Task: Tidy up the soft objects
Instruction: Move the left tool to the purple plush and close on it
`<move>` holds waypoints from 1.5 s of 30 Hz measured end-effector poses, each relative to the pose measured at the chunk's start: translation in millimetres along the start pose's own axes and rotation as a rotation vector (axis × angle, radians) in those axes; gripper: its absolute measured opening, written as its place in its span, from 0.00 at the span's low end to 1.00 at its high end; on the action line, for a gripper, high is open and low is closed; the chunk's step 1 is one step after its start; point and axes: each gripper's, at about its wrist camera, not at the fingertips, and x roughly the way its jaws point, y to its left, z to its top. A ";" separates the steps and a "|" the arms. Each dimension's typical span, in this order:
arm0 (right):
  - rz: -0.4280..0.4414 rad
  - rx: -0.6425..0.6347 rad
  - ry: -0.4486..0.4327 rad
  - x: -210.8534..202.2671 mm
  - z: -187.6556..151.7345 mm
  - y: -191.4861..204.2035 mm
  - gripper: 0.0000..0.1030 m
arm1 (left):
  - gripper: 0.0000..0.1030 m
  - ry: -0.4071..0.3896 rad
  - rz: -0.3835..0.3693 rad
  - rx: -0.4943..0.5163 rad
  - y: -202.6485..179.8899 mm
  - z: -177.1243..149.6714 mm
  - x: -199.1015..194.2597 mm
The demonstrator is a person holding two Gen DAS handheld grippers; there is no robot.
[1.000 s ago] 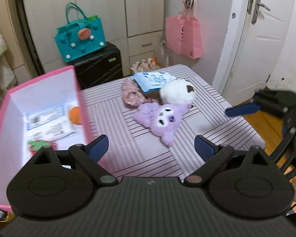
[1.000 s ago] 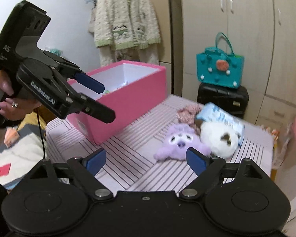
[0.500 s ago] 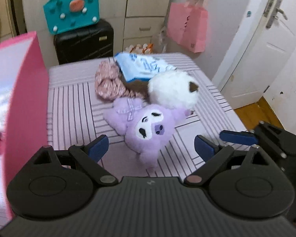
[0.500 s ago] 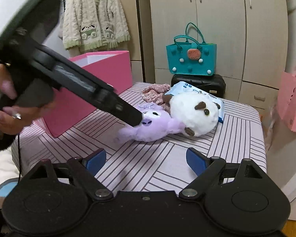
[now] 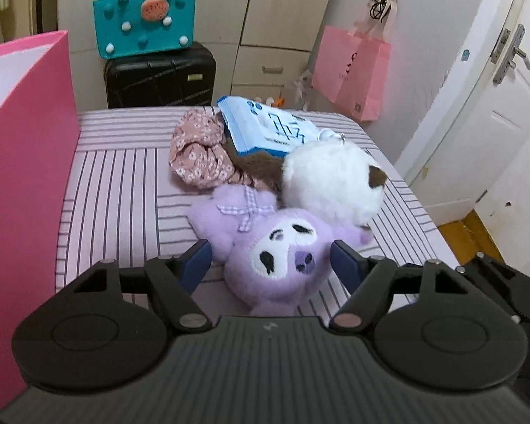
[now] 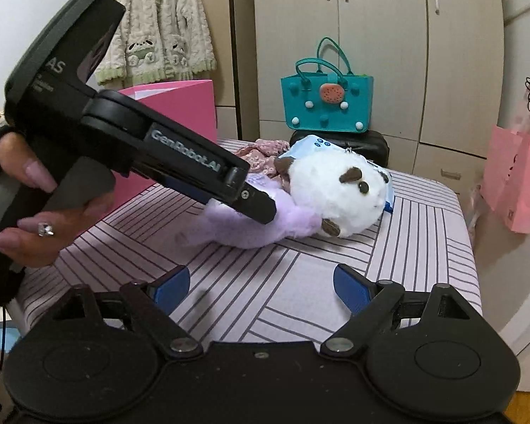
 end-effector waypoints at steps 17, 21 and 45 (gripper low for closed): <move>0.084 0.026 0.038 14.3 9.7 12.8 0.88 | 0.47 0.108 -0.083 -0.212 7.9 -13.9 -3.9; 0.061 0.018 0.038 14.6 8.1 16.3 0.88 | 0.47 0.164 -0.146 -0.216 -1.9 -22.2 -8.9; 0.081 0.085 0.074 -3.2 3.4 -21.2 0.66 | 0.52 0.066 -0.117 -0.147 9.5 -21.1 -17.6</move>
